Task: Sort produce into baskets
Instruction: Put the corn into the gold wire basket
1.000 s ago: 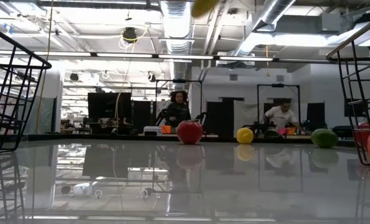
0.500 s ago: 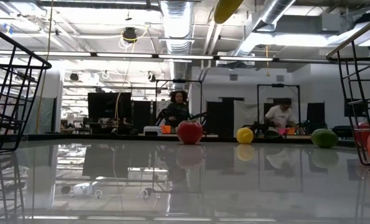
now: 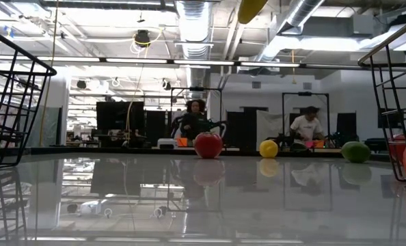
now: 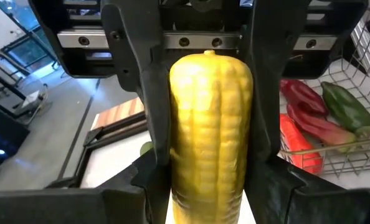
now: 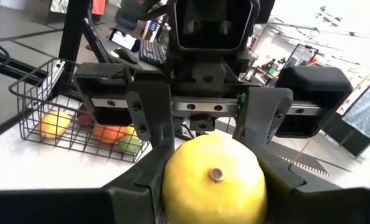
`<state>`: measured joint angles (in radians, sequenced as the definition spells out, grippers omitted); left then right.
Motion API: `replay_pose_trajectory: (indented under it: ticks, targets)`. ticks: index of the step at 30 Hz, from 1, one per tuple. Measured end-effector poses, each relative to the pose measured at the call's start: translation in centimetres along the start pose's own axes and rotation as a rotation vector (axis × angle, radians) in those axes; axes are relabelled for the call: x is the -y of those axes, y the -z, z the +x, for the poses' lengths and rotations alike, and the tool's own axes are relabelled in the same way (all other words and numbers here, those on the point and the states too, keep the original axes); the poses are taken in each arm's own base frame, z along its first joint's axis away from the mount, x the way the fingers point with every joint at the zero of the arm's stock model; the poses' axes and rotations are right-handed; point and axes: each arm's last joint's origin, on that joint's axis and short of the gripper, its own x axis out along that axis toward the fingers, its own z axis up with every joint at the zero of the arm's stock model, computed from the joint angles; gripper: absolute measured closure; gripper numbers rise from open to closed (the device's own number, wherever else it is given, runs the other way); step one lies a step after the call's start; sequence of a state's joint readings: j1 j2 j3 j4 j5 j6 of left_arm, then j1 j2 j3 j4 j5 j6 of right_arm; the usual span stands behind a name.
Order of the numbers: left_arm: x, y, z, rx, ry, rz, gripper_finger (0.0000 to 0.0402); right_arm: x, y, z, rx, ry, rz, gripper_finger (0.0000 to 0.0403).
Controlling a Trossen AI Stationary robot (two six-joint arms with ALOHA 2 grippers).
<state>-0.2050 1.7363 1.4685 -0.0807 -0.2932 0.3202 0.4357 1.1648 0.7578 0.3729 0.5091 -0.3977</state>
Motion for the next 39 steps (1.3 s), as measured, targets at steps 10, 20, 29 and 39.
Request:
replay_pose_trajectory:
  ticks: [10, 20, 29, 39]
  targets:
    - [0.0, 0.4, 0.0, -0.054, -0.042, -0.020, 0.0212, 0.1, 0.1, -0.3, -0.036, 0.014, 0.015, 0.0198]
    - [0.2, 1.4, -0.1, -0.164, -0.059, -0.032, 0.0109, -0.2, -0.5, -2.7, -0.074, -0.030, 0.090, 0.0211]
    - [0.8, 4.0, -0.9, -0.432, -0.014, -0.113, 0.0099, -1.2, -0.7, -7.5, -0.187, -0.292, 0.389, 0.0203]
    - [-0.1, 4.4, -0.7, -0.446, -0.071, -0.216, 0.0099, -2.5, 1.7, -9.1, -0.519, -0.452, 0.541, 0.0161]
